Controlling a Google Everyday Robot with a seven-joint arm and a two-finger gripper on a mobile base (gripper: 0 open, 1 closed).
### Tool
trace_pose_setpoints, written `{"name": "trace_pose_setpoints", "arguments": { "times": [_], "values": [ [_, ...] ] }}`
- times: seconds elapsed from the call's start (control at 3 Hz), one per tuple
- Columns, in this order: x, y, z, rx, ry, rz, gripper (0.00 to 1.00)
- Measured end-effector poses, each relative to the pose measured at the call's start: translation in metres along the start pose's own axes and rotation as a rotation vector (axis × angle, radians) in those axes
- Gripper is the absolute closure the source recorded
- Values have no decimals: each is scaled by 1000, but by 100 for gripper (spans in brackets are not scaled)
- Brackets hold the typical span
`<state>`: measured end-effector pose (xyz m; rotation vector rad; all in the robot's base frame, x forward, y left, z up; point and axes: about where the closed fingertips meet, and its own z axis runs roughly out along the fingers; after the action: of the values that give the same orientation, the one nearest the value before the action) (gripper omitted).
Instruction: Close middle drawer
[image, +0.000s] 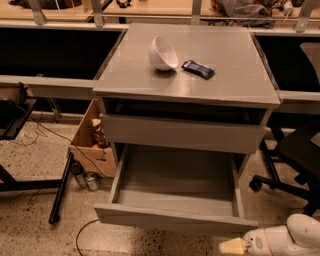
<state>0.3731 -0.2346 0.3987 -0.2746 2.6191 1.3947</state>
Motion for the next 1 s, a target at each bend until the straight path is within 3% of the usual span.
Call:
{"name": "trace_pose_setpoints", "arguments": {
  "times": [0.33,0.67,1.0],
  "values": [
    [-43,-2,6,13,-24,14,100],
    [-58,-3,9,11,-35,17,100],
    [-97,-5,13,0,-72,26,100]
  ]
}}
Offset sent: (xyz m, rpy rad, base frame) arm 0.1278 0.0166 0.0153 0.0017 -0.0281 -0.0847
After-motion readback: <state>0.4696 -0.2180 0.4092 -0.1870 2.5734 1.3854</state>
